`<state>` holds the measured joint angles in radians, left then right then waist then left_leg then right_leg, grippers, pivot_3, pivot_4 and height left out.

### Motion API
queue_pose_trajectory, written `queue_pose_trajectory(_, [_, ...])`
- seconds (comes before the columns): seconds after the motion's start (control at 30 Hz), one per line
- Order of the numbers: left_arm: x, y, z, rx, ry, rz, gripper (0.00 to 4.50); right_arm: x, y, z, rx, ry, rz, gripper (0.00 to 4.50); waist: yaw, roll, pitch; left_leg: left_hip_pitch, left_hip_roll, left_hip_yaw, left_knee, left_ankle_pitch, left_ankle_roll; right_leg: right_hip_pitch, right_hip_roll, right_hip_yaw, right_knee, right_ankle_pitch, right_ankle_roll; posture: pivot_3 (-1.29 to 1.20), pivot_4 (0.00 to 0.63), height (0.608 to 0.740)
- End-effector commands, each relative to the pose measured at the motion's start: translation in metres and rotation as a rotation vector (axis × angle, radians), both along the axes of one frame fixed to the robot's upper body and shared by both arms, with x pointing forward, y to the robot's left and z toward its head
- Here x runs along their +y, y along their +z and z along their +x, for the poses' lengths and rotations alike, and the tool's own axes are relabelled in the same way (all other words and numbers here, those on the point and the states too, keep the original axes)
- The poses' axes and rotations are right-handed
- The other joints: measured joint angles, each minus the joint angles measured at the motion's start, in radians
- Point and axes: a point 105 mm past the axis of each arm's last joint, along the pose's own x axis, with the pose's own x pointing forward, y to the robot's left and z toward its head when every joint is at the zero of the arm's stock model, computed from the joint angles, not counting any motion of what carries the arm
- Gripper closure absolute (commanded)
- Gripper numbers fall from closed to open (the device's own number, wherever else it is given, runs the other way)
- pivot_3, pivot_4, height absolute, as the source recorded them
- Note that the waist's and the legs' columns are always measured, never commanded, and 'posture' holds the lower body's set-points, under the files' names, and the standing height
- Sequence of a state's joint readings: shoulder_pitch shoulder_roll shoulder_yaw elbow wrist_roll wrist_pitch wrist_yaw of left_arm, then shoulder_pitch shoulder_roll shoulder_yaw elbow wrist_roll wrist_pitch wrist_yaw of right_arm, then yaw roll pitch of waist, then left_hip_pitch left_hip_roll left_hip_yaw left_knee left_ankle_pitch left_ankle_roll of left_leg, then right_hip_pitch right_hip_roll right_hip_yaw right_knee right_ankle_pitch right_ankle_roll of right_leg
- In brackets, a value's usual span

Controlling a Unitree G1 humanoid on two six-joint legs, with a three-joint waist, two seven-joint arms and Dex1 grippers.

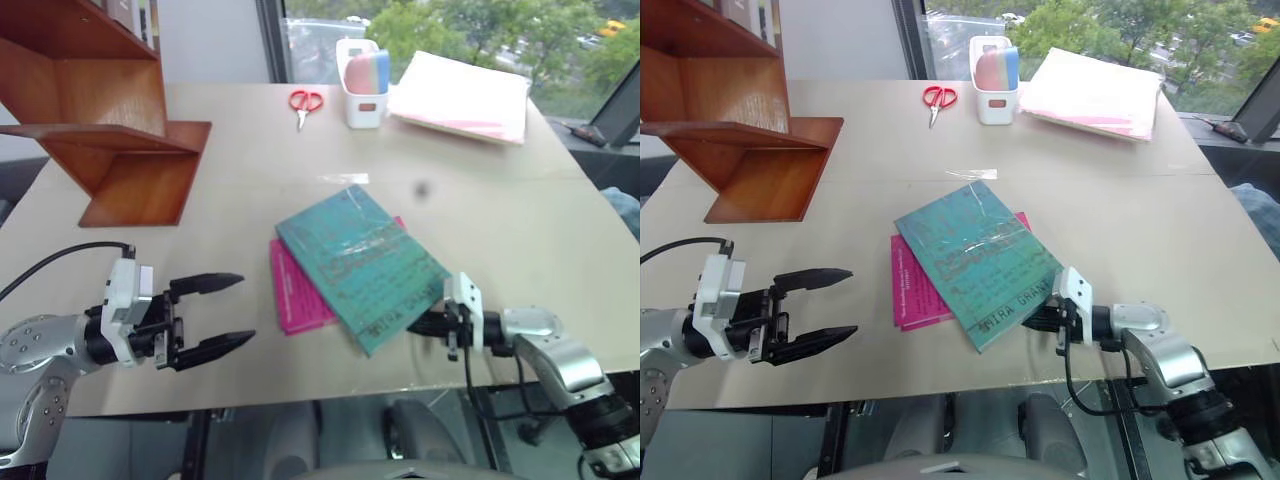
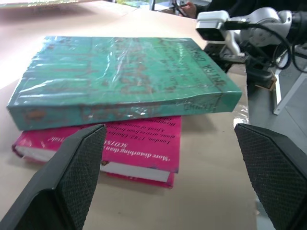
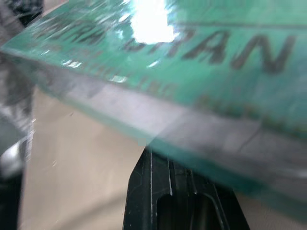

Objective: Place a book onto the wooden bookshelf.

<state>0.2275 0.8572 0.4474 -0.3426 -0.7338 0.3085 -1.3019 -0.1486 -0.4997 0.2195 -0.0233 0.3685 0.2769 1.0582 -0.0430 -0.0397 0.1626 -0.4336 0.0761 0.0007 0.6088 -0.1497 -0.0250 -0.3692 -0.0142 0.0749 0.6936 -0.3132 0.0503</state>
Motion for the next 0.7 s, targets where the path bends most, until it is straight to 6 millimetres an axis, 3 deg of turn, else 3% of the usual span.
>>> queue_pose_trajectory(0.03, [-0.002, 0.011, -0.002, -0.043, -0.006, -0.001, 0.0, -0.002, -0.023, 0.002, 0.066, -0.054, -0.044, 4.45, -0.002, -0.002, -0.001, 0.005, 0.001, 0.001, 0.0, -0.002, -0.003, 0.004, -0.001, 0.0, 0.0, -0.001, 0.001, 0.0, 0.15, 0.74])
queue_pose_trajectory(0.27, [-0.002, 0.012, -0.001, -0.042, -0.007, 0.0, 0.0, 0.006, -0.027, 0.0, 0.092, -0.029, 0.044, 4.45, -0.002, -0.004, -0.003, 0.017, 0.011, 0.013, -0.004, -0.003, -0.005, 0.007, -0.021, -0.002, -0.003, -0.001, 0.001, 0.0, 0.15, 0.74])
queue_pose_trajectory(0.47, [0.002, 0.016, 0.005, -0.07, 0.034, -0.02, 0.0, 0.001, -0.022, 0.0, 0.082, -0.009, 0.175, 4.45, -0.002, -0.009, -0.007, 0.019, 0.017, 0.023, -0.011, -0.003, -0.005, 0.007, -0.021, -0.013, -0.015, 0.004, -0.007, 0.0, 0.15, 0.74])
queue_pose_trajectory(0.6, [0.006, 0.017, 0.01, -0.088, 0.069, -0.028, 0.0, -0.04, -0.021, -0.016, 0.115, 0.06, 0.207, 4.45, 0.004, -0.007, -0.006, 0.019, 0.015, 0.023, -0.012, -0.005, -0.007, 0.007, -0.021, -0.017, -0.015, 0.005, -0.007, 0.0, 0.15, 0.74])
queue_pose_trajectory(0.7, [0.004, 0.017, 0.01, -0.095, 0.071, -0.029, 0.0, -0.054, -0.027, -0.03, 0.13, 0.123, 0.168, 4.45, 0.027, -0.007, -0.006, 0.017, 0.012, 0.024, -0.012, -0.008, -0.003, 0.007, -0.021, -0.018, -0.018, 0.004, -0.006, 0.0, 0.15, 0.74])
